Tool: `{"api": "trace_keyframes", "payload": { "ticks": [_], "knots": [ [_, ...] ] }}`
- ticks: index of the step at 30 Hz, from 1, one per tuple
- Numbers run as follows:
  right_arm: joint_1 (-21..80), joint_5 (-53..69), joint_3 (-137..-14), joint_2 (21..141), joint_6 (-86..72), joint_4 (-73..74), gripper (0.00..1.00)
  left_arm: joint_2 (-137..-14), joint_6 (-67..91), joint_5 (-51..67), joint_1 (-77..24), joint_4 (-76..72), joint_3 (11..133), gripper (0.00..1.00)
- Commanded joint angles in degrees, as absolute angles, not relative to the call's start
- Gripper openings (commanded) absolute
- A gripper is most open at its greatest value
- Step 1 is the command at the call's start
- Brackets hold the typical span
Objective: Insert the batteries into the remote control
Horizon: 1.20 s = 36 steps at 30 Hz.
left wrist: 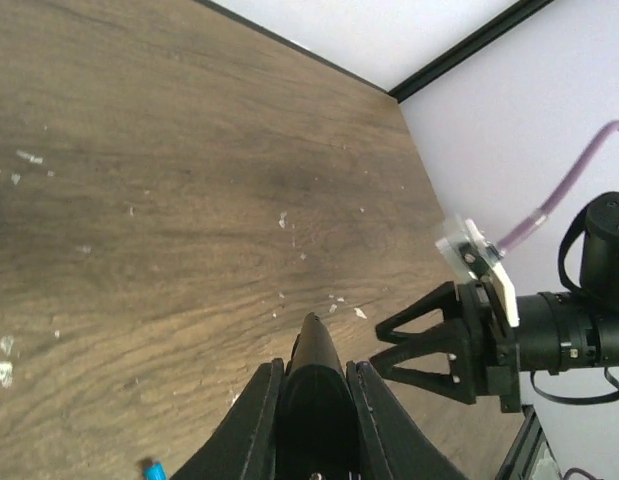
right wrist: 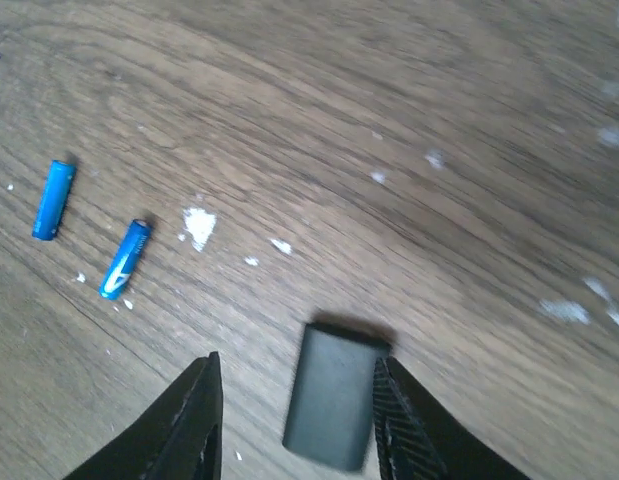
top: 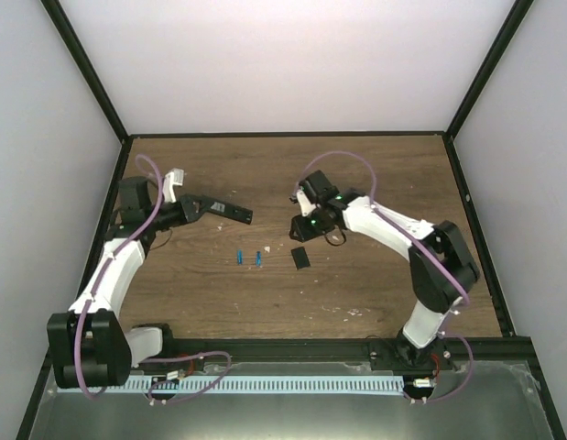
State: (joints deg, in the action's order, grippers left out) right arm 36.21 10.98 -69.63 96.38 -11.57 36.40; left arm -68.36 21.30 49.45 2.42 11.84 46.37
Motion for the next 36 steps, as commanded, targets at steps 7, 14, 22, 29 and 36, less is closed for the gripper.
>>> {"api": "trace_keyframes", "payload": {
  "ticks": [7,14,22,29,36],
  "knots": [
    [43.2,12.0,-84.2,110.4,-15.0,37.6,0.28,-58.9,24.2,49.6,7.5,10.3,38.6,0.0],
    [44.6,14.6,-89.8,114.8,-17.1,39.5,0.29,-54.8,24.3,47.0,8.6,13.1,35.6,0.0],
    [46.3,15.0,-92.9,119.5,-19.2,42.6,0.29,-52.3,22.1,42.4,8.7,18.8,35.6,0.0],
    [48.5,13.7,-95.6,122.1,-20.3,45.7,0.29,-52.3,22.0,42.8,8.7,18.8,35.5,0.0],
    [50.3,12.2,-97.6,124.2,-21.5,47.8,0.29,-52.7,21.5,43.5,8.7,18.7,36.0,0.0]
  ]
}}
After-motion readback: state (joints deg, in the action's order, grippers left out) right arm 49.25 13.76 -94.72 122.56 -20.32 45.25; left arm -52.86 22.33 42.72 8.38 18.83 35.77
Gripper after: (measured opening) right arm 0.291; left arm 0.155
